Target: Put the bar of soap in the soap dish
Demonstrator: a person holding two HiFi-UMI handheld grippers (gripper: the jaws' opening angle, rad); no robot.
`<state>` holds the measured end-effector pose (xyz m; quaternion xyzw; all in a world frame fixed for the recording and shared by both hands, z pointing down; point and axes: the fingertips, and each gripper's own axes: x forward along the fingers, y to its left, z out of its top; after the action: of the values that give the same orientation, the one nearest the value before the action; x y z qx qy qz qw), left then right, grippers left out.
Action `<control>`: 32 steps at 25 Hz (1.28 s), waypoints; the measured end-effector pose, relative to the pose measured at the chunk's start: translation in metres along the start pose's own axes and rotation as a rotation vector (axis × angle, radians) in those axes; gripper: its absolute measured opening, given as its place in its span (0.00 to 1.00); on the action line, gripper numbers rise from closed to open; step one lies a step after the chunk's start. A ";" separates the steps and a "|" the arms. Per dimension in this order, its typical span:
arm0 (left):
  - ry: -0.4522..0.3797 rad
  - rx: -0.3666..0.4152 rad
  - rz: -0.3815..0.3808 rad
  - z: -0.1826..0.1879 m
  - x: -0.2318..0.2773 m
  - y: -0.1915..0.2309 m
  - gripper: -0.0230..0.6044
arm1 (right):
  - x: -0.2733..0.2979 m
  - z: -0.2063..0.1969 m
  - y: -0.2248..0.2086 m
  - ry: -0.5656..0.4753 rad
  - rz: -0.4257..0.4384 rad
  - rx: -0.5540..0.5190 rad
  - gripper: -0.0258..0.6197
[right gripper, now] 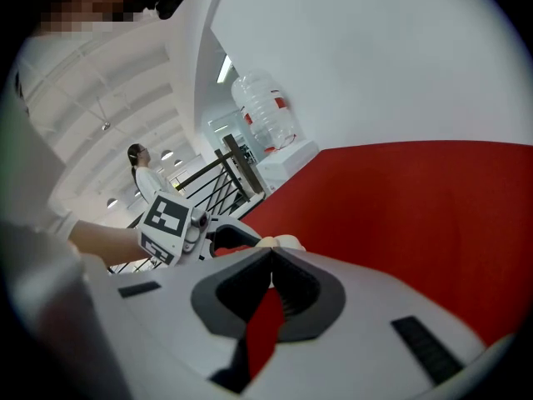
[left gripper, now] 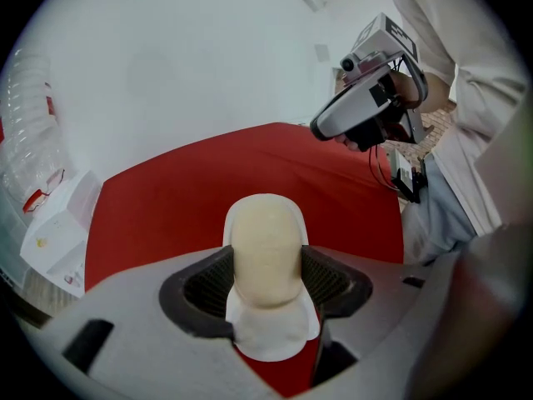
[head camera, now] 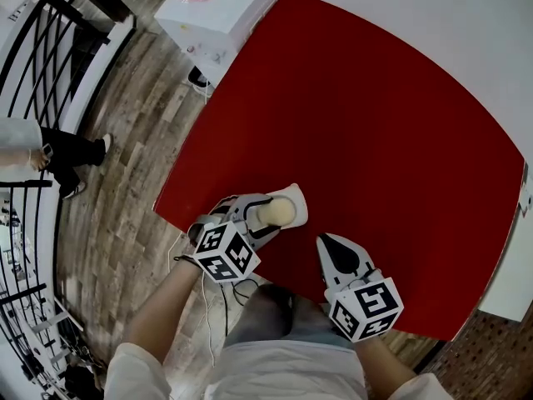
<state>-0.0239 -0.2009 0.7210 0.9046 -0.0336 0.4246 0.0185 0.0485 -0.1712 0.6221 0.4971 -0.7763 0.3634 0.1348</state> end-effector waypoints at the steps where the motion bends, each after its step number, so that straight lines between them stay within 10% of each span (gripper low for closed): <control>1: 0.004 0.004 -0.004 -0.001 0.002 0.001 0.45 | 0.001 0.000 0.000 0.001 0.001 0.003 0.05; 19: 0.017 0.039 -0.041 -0.001 0.004 -0.003 0.46 | 0.005 -0.004 0.001 0.001 0.009 0.020 0.05; 32: -0.160 -0.186 0.210 0.040 -0.068 -0.007 0.46 | -0.023 0.029 0.017 -0.045 0.010 -0.100 0.05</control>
<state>-0.0359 -0.1935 0.6427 0.9213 -0.1684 0.3461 0.0551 0.0487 -0.1719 0.5811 0.4940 -0.7988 0.3134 0.1405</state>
